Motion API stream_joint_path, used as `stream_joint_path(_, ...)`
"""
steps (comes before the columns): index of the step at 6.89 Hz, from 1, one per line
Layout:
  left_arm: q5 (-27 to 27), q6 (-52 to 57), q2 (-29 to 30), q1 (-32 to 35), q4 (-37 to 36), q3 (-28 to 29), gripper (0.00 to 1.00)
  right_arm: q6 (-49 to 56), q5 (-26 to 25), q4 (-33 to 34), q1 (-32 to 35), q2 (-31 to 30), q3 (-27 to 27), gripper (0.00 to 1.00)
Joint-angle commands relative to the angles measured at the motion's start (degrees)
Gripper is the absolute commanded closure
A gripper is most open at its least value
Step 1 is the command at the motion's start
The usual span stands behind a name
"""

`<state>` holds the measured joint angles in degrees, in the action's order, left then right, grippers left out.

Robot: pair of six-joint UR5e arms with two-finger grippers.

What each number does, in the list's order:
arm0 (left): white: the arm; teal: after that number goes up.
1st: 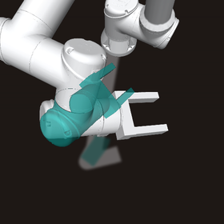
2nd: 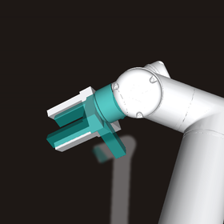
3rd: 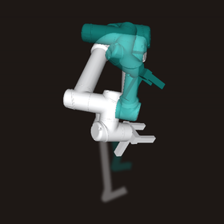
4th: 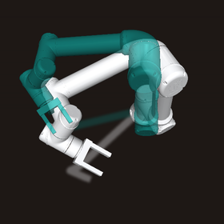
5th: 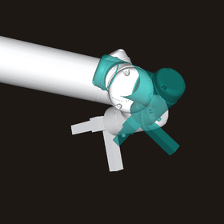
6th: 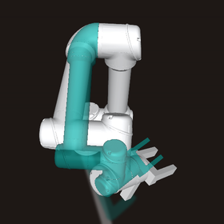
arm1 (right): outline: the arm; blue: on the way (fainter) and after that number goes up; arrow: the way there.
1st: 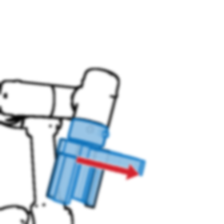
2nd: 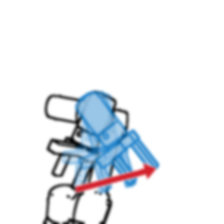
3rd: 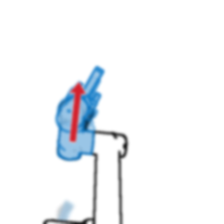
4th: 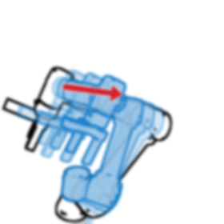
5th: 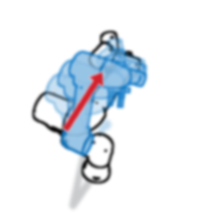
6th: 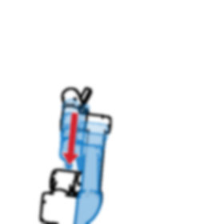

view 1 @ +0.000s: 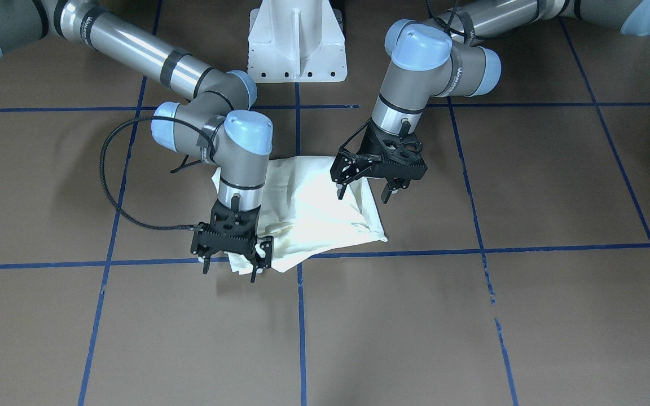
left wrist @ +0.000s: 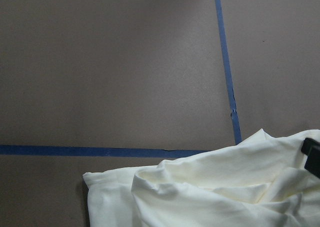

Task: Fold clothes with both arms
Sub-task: 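Open the right gripper and raise it away while the left gripper holds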

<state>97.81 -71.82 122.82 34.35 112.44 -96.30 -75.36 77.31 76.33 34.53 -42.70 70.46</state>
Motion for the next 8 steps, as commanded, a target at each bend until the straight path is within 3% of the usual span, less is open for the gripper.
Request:
stream_joint_path(1,0.0,-0.2,-0.2,-0.2,1.0,-0.2,0.0,-0.4,12.4,-0.5,5.3,3.2,0.1,0.0)
stream_joint_path(2,-0.1,-0.1,-2.2,-0.9,7.4,0.0,0.0,-0.4,17.3,-0.5,6.2,3.1,2.6,0.0)
stream_joint_path(4,-0.3,0.2,-8.2,-2.5,24.3,1.0,0.0,-0.4,17.9,-0.5,6.3,2.6,3.8,0.0)
stream_joint_path(6,-0.9,1.2,-8.4,-6.3,28.6,2.2,0.0,-0.5,17.9,-0.5,6.2,2.4,4.0,0.0)
stream_joint_path(8,-6.5,5.3,-7.7,-10.1,36.7,6.5,0.13,-0.4,17.9,-0.5,6.2,0.6,6.2,0.0)
